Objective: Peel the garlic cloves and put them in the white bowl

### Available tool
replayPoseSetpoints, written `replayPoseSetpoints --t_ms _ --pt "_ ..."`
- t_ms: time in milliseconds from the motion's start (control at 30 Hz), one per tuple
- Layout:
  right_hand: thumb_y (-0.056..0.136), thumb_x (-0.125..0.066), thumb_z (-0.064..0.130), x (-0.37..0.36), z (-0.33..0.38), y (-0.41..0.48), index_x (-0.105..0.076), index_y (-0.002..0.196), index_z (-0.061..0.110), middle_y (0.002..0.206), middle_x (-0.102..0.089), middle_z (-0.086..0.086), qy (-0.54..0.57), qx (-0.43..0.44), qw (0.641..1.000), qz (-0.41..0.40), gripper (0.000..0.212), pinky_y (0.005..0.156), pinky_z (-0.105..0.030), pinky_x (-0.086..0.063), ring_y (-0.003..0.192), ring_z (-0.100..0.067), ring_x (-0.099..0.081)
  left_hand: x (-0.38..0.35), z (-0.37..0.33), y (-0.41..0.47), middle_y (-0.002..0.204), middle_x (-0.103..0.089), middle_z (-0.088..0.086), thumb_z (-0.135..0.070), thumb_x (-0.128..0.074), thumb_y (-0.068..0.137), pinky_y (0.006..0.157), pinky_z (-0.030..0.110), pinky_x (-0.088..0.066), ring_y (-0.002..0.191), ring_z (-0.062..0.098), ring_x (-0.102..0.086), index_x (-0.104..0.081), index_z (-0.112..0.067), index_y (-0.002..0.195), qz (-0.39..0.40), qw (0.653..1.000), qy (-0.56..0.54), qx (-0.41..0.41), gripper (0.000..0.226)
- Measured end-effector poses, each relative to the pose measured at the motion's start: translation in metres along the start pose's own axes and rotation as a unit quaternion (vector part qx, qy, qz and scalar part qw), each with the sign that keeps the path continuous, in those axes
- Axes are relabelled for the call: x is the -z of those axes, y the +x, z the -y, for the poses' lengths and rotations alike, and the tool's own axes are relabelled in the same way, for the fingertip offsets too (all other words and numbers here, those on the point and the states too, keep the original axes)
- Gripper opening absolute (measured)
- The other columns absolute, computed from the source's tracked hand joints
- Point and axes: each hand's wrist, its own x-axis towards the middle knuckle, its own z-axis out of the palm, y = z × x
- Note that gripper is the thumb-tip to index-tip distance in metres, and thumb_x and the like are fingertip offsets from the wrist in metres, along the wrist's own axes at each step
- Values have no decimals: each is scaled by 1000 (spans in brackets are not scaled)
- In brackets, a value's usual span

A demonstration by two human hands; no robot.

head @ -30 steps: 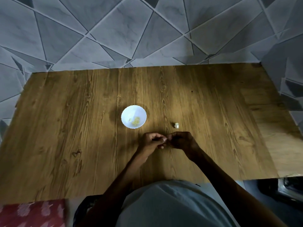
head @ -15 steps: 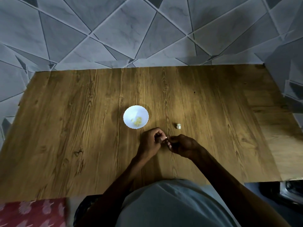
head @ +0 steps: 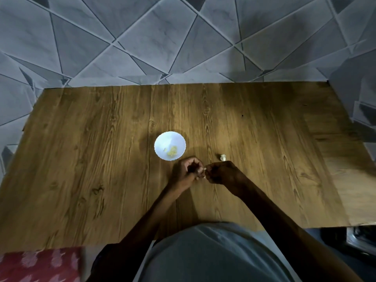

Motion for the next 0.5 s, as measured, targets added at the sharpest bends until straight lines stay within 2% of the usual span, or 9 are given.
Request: replayPoseSetpoints --t_ms 67,167,233,300,333,367,433,500 --pt "96 -46 -4 -1 -3 6 -66 98 -2 81 -66 -10 29 -35 999 4 20 66 -23 -53 74 -16 -63 2 1 1 66 -64 -7 6 -56 90 63 23 -50 59 9 -59 -62 -12 81 2 1000 -10 5 21" --pt "96 -44 -4 -2 -5 11 -67 96 1 84 -67 -9 102 -80 992 4 23 65 -23 -52 75 -15 -62 4 -3 -1 71 -59 5 14 -50 88 63 20 -49 65 14 -56 -57 -8 80 33 988 -121 86 24" --pt "96 -46 -4 -1 -6 11 -67 92 3 81 -69 -6 91 -67 994 -6 23 66 -23 -53 75 -14 -64 6 -3 -2 74 -58 6 14 -49 89 64 18 -49 68 12 -56 -55 -8 78 45 977 -170 124 26" --pt "95 -52 -4 -1 -6 9 -69 92 1 79 -70 -5 -4 -20 999 -41 18 65 -22 -54 71 -11 -67 8 -1 -2 75 -58 6 14 -49 90 64 18 -49 68 10 -57 -56 -6 80 48 979 -159 121 24" --pt "93 -56 -5 1 -8 10 -69 93 -1 78 -70 -5 -86 12 993 -74 14 63 -22 -55 69 -10 -68 8 1 -2 74 -59 6 15 -49 90 63 18 -50 67 9 -58 -57 -3 83 42 983 -136 112 21" --pt "91 -60 -5 4 -10 13 -70 93 -1 78 -70 -3 -183 57 975 -109 11 63 -21 -55 68 -10 -68 8 1 -3 74 -60 6 14 -51 90 63 17 -51 65 7 -59 -60 0 86 30 988 -109 103 17" --pt "87 -68 -1 8 -16 20 -73 92 7 81 -69 3 -361 146 910 -144 11 63 -15 -52 71 -9 -67 7 3 -2 75 -62 8 10 -54 91 60 15 -51 59 0 -60 -63 6 95 4 994 -59 90 10" --pt "88 -68 4 10 -18 24 -74 95 13 88 -68 7 -439 178 866 -159 13 63 -8 -47 77 -4 -64 6 5 0 76 -63 7 5 -59 91 59 13 -51 59 -2 -61 -64 9 97 -18 998 -5 59 9"
